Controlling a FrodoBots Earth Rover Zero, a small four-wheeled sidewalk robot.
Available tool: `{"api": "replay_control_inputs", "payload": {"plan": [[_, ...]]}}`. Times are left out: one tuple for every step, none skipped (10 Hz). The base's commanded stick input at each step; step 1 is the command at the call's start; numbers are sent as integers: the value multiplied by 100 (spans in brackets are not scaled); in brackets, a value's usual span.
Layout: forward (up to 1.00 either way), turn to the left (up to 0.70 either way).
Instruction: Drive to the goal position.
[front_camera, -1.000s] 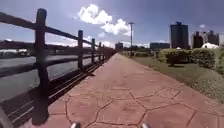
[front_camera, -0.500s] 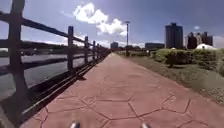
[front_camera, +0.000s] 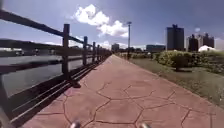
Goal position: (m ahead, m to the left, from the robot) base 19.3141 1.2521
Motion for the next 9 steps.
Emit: {"api": "replay_control_inputs", "payload": {"plan": [[85,-23],[85,0],[85,0],[85,0],[85,0],[85,0],[85,0],[85,0],[85,0]]}}
